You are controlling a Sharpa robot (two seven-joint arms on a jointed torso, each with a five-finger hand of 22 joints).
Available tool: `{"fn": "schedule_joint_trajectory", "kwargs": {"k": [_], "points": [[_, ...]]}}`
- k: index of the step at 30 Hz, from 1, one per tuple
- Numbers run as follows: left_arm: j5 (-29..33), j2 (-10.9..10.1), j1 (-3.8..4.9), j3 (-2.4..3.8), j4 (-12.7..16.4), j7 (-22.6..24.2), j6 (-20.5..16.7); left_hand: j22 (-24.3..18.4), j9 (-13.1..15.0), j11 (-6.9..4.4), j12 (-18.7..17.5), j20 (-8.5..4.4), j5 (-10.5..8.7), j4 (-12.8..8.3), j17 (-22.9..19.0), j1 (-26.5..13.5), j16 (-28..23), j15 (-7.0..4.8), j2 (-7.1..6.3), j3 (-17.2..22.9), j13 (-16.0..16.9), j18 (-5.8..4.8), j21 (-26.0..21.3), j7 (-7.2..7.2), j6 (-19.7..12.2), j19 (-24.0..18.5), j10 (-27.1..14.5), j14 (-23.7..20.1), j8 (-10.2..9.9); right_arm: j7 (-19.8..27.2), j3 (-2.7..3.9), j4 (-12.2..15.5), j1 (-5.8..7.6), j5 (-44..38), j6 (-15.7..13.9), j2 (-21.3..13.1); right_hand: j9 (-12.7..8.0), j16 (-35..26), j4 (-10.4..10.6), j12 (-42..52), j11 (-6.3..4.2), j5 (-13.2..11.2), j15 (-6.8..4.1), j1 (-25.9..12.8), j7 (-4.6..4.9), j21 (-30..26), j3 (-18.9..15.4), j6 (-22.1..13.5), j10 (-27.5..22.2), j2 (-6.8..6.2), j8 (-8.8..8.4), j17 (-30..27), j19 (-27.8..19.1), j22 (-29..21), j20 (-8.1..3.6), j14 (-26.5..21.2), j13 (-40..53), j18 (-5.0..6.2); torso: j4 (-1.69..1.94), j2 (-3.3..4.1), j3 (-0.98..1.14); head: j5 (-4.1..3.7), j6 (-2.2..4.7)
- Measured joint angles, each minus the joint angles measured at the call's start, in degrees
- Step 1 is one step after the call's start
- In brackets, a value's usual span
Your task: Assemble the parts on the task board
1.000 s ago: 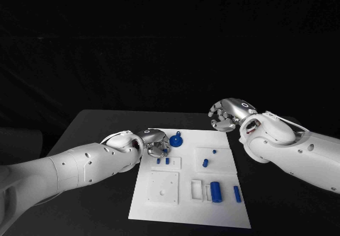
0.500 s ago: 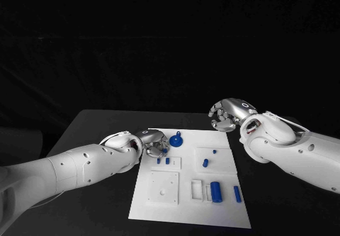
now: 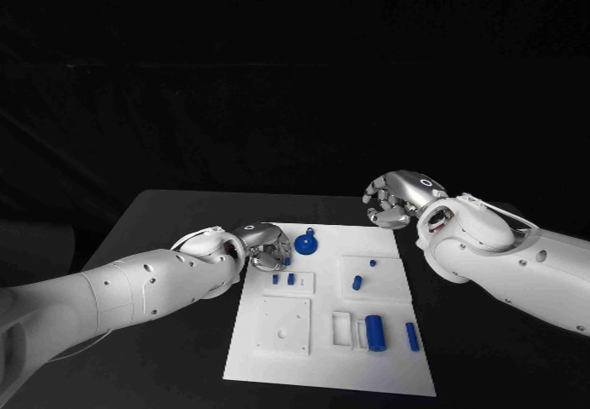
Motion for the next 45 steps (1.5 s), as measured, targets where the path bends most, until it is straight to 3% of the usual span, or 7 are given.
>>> {"fn": "schedule_joint_trajectory", "kwargs": {"k": [26,31,33,35,38,39,45], "points": [[2.3,-1.8,0.20,0.31,-2.8,0.0,-0.4,0.2,-0.1,0.30,-0.3,0.00,-0.20,-0.1,0.0,0.7,0.2,0.01,-0.67,0.2,0.4,0.01,0.0,0.10,-0.7,0.0,-0.7,0.0,-0.2,0.5,0.00,-0.9,0.00,0.8,0.2,-0.2,-0.2,-0.2,-0.7,0.0,0.00,-0.3,0.00,0.0,0.13,0.0,-0.1,-0.5,0.0,0.00,0.15,0.1,-0.1,0.0,0.08,0.0,-0.1,0.00,-0.02,0.01,0.00,-0.18,-0.02],[6.5,-3.0,0.01,0.43,-3.0,0.4,-0.9,0.2,-0.1,0.99,-0.4,0.31,-0.21,0.0,-0.3,1.4,0.2,0.40,-0.50,0.5,0.2,-0.18,0.0,0.47,-0.4,-0.3,-1.9,-0.8,-0.2,2.3,-0.02,-1.6,0.00,2.6,0.2,-0.6,-0.3,-0.4,-2.3,0.0,0.25,-9.1,0.20,1.4,0.22,-0.4,-1.7,-0.6,-0.4,-0.03,-0.07,0.3,-0.2,0.0,-0.03,-0.2,-0.2,0.01,-0.02,0.01,-0.04,-0.54,0.08],[8.8,-3.7,-0.34,1.23,-3.0,0.5,-1.0,0.2,0.0,1.59,-1.1,0.32,-0.19,-0.2,-0.4,2.2,0.1,0.50,-0.43,0.7,-0.2,-0.03,0.0,0.53,-0.3,-0.3,-2.7,-0.9,-0.2,3.6,-0.02,-2.0,0.00,3.7,0.4,-0.7,-0.3,-1.4,-2.5,-0.6,0.40,-12.6,0.43,2.1,0.69,-1.2,-1.9,-1.3,-1.5,0.00,-0.07,0.2,-1.5,0.0,0.14,-1.4,-0.6,-0.01,-0.03,0.01,-0.03,-0.92,0.12],[11.1,-4.3,-0.44,1.98,-2.7,0.6,-1.1,0.2,0.0,1.61,-0.9,0.32,-0.16,-0.3,-0.4,2.3,0.0,0.50,-0.43,0.8,0.0,0.28,0.0,0.53,-0.3,-0.3,-2.8,-0.9,-0.2,4.7,-0.03,-2.2,0.00,4.8,0.7,-0.9,-0.2,-2.0,-2.5,-1.1,0.51,-14.0,0.55,2.1,0.87,-1.6,-1.9,-1.7,-2.0,0.00,-0.07,-0.1,-2.3,0.0,0.39,-2.0,-0.9,-0.02,-0.03,0.01,-0.05,-1.40,0.21],[15.1,-5.6,-0.44,3.76,-1.1,1.0,-1.4,0.1,0.0,1.49,-0.9,0.33,-0.16,-0.1,-0.8,1.3,-0.7,0.68,-0.40,0.5,0.3,0.46,-0.2,0.55,-0.3,-0.7,-2.7,-1.4,-0.2,6.7,-0.08,-2.6,0.00,6.9,1.4,-1.2,-0.1,-3.4,-2.6,-2.6,0.47,-16.1,0.95,2.3,0.86,-2.6,-2.0,-1.8,-3.0,0.16,-0.07,-0.9,-3.8,0.0,0.89,-3.2,-1.8,-0.02,-0.02,0.00,-0.04,-1.89,0.30],[16.3,-6.0,-0.39,4.27,-0.4,1.2,-1.4,0.1,0.0,1.49,-0.9,0.37,-0.15,0.0,-1.0,0.8,-1.2,0.71,-0.46,0.4,0.3,0.48,-0.5,0.74,-0.5,-1.0,-2.7,-1.8,-0.2,7.3,-0.09,-2.7,0.00,7.6,1.6,-1.3,-0.1,-5.4,-2.8,-5.2,0.79,-18.4,1.52,2.3,0.99,-4.0,-2.1,-2.2,-5.2,0.15,-0.07,-1.8,-6.2,0.1,1.30,-5.5,-3.4,-0.02,-0.01,-0.02,-0.04,-2.11,0.32],[24.5,-9.5,0.87,5.14,4.1,1.9,-1.3,-0.4,0.0,1.83,-0.9,0.41,-0.15,0.6,-2.0,-1.4,-2.7,0.82,-0.53,-0.2,0.3,0.48,-1.1,1.14,-0.9,-1.0,-3.5,-2.1,-0.2,11.2,-0.39,-3.2,0.00,11.6,3.4,-2.1,0.3,-13.0,-1.7,-19.0,2.43,-19.8,2.41,3.0,2.02,-9.2,-3.2,-3.1,-9.7,0.30,0.21,-7.7,-11.2,-1.4,4.02,-9.5,-14.5,0.26,0.03,-0.08,0.03,-3.06,0.37]]}}
